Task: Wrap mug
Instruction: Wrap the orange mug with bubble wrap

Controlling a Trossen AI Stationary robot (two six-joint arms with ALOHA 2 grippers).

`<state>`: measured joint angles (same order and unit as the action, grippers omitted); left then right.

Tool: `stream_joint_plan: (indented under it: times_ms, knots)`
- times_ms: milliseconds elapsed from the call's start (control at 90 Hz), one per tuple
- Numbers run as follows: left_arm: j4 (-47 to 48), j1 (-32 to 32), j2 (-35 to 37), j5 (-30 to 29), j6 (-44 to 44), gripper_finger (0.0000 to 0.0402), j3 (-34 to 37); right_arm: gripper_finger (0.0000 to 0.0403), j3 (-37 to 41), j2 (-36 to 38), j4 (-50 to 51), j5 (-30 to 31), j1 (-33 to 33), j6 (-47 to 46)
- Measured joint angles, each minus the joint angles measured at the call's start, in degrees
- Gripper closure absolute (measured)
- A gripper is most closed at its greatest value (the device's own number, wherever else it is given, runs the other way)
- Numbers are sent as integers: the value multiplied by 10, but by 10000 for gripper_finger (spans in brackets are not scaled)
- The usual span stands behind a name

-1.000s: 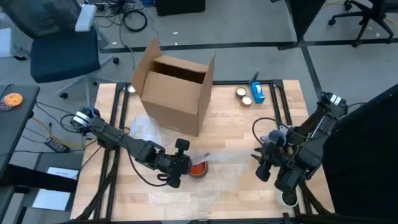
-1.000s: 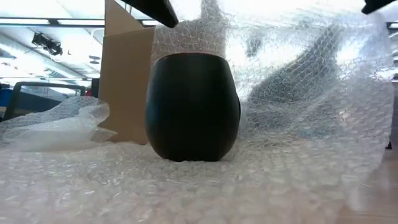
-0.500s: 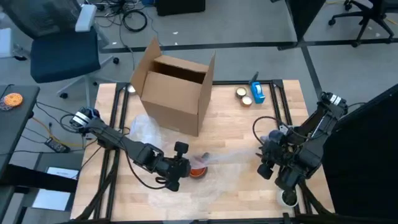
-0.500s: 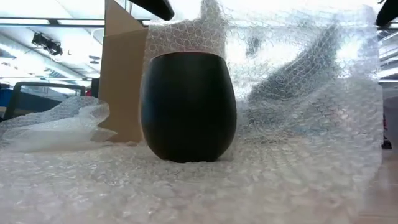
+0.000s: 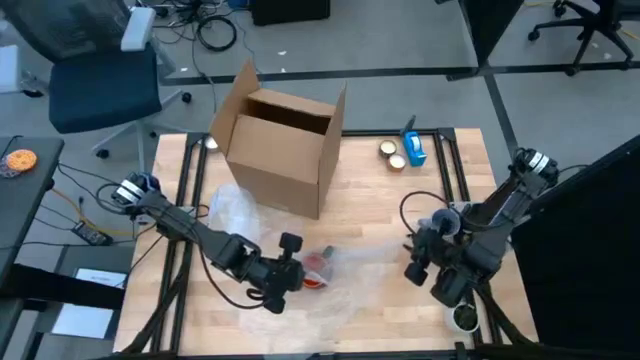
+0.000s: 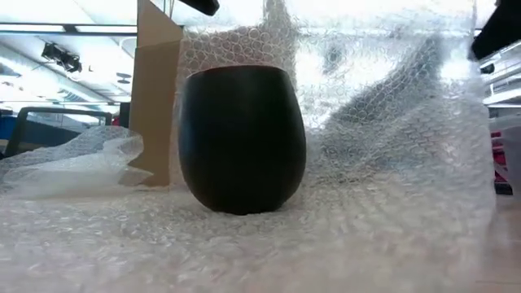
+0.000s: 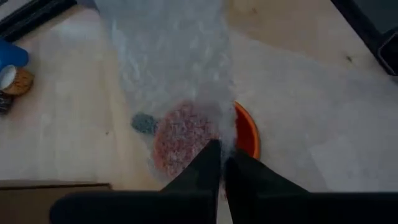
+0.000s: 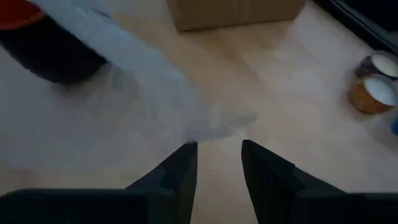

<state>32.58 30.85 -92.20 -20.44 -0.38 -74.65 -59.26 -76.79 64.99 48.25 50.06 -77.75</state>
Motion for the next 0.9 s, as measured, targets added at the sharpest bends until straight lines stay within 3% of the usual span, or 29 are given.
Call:
stream_joint_plan:
  times_ms: [311,900]
  knots:
    - [0,0,-1,32,0,402,0,300,0,0,-205,-14,-21,229]
    - [-2,0,-64,55,1,401,0,306,0,0,-219,-18,-92,278]
